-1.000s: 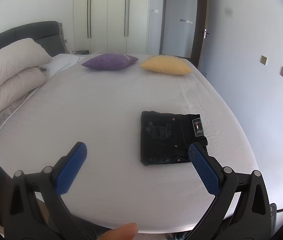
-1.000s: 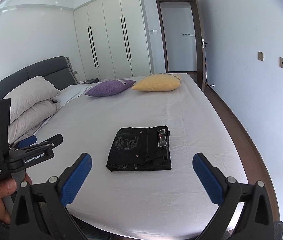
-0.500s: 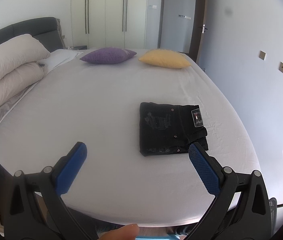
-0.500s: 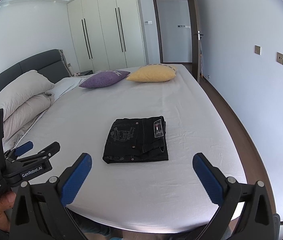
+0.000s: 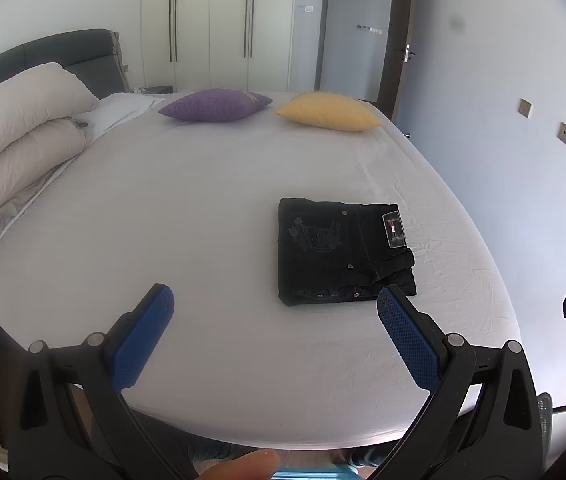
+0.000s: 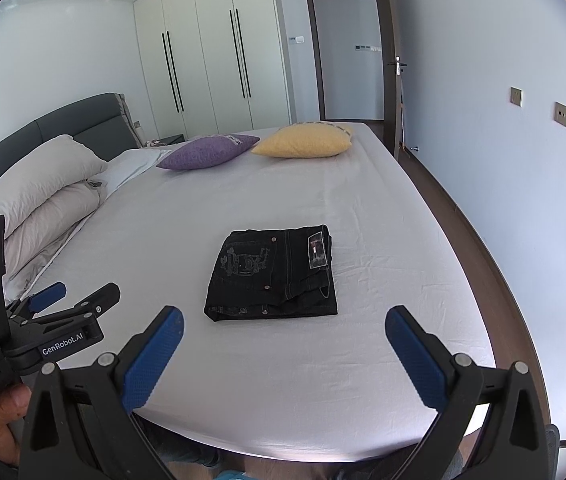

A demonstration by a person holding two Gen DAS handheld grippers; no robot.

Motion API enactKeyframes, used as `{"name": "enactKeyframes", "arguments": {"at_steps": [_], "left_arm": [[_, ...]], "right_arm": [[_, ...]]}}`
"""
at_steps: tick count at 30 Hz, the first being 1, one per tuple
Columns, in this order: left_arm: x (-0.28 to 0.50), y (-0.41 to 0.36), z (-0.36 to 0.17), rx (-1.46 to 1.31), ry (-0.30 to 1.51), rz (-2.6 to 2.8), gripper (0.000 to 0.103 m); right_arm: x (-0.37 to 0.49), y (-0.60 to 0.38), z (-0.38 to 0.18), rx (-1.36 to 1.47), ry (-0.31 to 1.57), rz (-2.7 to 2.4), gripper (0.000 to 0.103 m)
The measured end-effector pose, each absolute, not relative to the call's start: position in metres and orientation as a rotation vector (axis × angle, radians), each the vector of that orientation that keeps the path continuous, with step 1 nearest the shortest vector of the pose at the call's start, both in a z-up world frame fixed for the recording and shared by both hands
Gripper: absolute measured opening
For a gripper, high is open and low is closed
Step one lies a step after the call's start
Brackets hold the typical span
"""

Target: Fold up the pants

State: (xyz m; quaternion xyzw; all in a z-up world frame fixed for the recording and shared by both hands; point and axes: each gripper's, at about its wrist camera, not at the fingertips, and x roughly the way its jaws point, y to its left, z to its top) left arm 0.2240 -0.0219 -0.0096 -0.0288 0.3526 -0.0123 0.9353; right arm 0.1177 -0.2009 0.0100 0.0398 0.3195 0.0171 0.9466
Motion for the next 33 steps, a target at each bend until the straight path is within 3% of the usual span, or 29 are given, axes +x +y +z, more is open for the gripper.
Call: {"name": "enactKeyframes", "arguments": {"at_steps": [33], "left_arm": [[0.23,-0.033,-0.023,-0.043,0.735,-0.037,0.103]], "right_arm": [[0.119,-0.205,0.001,0.087,0.678,0.031,0.103]]}}
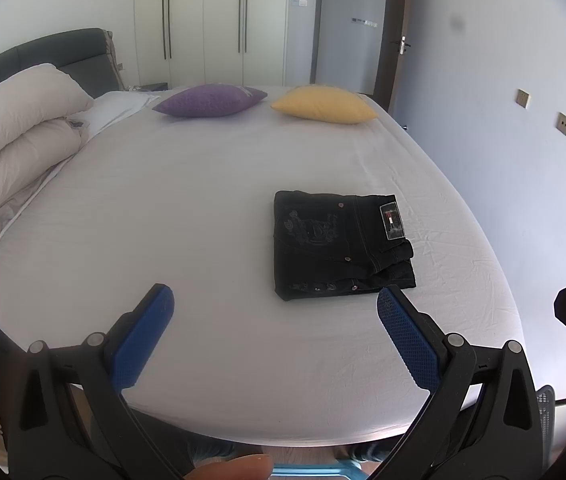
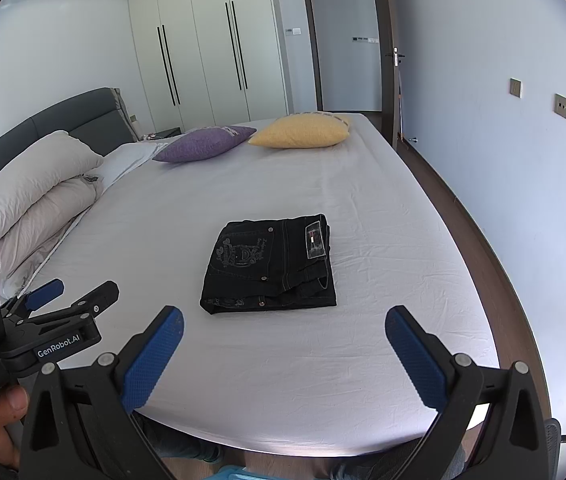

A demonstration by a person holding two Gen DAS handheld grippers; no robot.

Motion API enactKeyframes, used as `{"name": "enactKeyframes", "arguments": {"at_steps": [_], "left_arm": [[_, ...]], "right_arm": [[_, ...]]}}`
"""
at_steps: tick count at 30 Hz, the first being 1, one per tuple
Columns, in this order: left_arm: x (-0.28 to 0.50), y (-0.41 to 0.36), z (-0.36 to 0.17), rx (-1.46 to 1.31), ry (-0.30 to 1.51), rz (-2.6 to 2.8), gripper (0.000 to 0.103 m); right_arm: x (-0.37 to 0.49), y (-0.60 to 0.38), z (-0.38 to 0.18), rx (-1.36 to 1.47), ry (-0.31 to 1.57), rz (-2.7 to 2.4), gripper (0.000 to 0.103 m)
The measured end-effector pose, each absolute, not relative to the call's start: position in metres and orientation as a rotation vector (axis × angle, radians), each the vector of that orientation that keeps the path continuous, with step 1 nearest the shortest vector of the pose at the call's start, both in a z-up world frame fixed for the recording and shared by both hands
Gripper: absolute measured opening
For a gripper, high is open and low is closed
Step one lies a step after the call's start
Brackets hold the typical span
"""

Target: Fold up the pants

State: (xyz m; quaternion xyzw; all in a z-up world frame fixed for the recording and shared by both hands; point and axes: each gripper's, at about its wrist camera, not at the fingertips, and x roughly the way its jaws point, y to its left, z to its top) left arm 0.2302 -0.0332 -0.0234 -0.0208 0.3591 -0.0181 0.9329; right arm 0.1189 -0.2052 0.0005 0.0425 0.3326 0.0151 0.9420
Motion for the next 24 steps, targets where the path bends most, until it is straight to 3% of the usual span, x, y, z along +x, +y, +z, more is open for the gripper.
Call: {"name": "enactKeyframes", "arguments": {"at_steps": [24], "left_arm": [[0.2399,-0.0338,-0.0308,-0.023,0.745,-0.039,0.103]], "right_arm": [[0.1146,-0.2048,-0.0085,0.091,0.693,0.023,0.103]]}}
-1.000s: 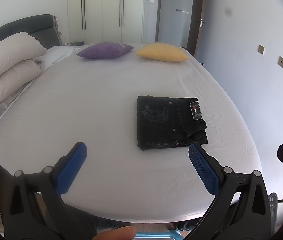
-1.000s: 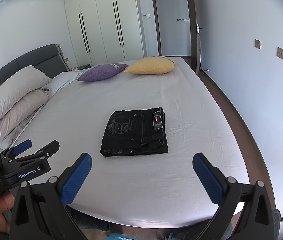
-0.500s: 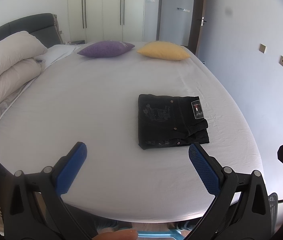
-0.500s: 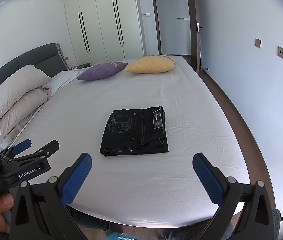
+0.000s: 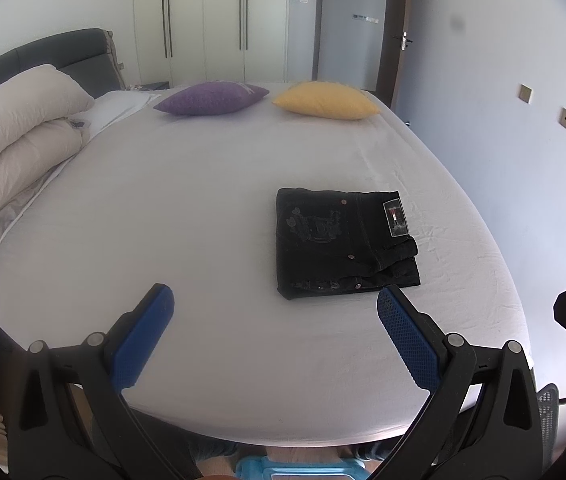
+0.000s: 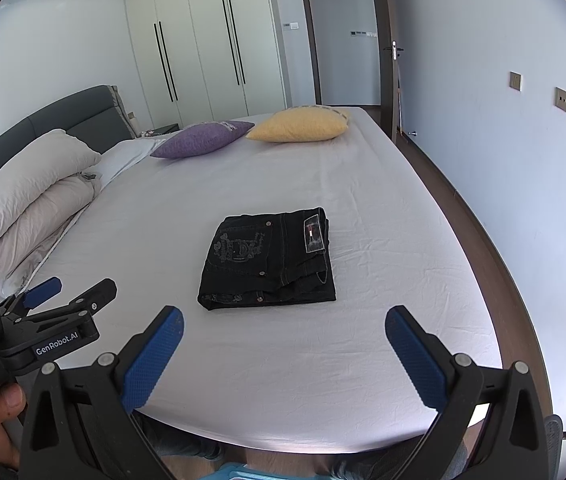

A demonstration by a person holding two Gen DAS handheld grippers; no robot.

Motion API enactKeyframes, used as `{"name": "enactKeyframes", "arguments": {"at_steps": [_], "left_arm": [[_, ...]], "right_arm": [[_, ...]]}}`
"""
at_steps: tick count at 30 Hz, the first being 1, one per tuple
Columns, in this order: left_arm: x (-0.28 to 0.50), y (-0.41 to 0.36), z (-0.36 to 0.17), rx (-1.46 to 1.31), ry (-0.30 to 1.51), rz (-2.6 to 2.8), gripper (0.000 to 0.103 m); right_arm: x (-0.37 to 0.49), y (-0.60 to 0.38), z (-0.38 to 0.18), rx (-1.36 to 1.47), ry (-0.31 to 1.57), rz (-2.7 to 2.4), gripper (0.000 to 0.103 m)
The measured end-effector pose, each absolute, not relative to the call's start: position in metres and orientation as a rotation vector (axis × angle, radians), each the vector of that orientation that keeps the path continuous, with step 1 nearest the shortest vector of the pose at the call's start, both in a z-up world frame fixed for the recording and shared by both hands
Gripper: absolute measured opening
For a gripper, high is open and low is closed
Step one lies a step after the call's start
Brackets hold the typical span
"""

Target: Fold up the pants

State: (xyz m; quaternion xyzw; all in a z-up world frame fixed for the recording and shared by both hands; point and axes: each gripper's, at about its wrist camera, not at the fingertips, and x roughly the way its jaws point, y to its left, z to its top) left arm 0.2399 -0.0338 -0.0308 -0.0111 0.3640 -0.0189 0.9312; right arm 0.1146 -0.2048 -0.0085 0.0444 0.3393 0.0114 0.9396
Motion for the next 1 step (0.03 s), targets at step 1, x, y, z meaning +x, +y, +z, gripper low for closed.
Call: {"name": "enactKeyframes", "arguments": {"at_steps": [1], "left_arm": [[0.24,-0.0342,-0.0309,-0.019,0.744,-0.039,0.103]], "right_arm": [[0.114,-0.2051,-0.0095,0.092,0.694,0.022,0.103]]}}
